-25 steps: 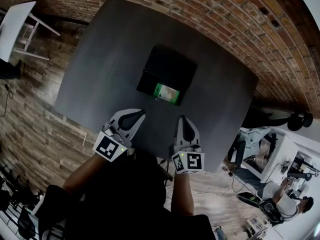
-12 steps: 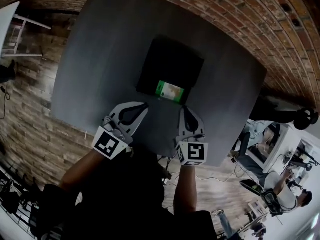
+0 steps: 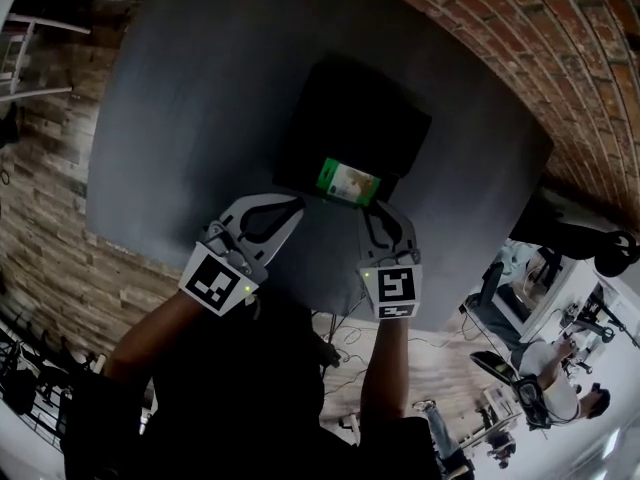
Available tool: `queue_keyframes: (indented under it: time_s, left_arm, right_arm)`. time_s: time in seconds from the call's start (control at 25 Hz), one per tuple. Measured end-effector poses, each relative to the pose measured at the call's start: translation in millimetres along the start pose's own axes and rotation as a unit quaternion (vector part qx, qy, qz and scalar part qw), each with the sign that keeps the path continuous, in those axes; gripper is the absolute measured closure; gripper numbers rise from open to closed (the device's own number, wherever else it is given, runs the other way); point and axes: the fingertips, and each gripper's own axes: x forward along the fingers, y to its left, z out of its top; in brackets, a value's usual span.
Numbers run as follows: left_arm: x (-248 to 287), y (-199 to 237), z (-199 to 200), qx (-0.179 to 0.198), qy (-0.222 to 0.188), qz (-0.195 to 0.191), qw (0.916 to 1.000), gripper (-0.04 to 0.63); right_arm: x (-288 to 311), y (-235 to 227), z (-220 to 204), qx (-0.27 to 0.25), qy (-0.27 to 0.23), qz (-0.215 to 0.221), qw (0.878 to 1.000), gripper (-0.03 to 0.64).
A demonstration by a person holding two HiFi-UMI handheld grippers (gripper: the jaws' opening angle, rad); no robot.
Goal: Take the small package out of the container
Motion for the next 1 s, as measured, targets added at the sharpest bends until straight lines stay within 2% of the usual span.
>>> queue_keyframes:
  time_s: [0.2, 0.44, 0.76, 1.0]
  left_arm:
    - [8.7, 8.6, -16.7, -0.020, 0.006, -0.005, 0.9998, 0.557]
    - [12.4, 11.6, -27.1, -0.037, 0.012, -0.007, 0.9992, 0.557]
    - [13.9, 11.9, -34.4, -0.056, 0.008, -0.008, 0.9983, 0.557]
    - [13.6, 12.8, -41.7, -0.067, 0.009, -0.006, 0.9977, 0.557]
  right_arm:
    - [29.3, -0.8, -15.4, -0.045, 0.055, 0.040, 0.997, 0.486]
    - [53.3, -2.4, -28.0, -0.115, 0.122, 0.069, 0.983, 0.450]
    - [71.3, 0.2, -48.8, -0.197, 0.183, 0.098, 0.958, 0.431]
    - [78.8, 0.0, -56.8, -0.265, 0.221, 0.096, 0.934, 0.410]
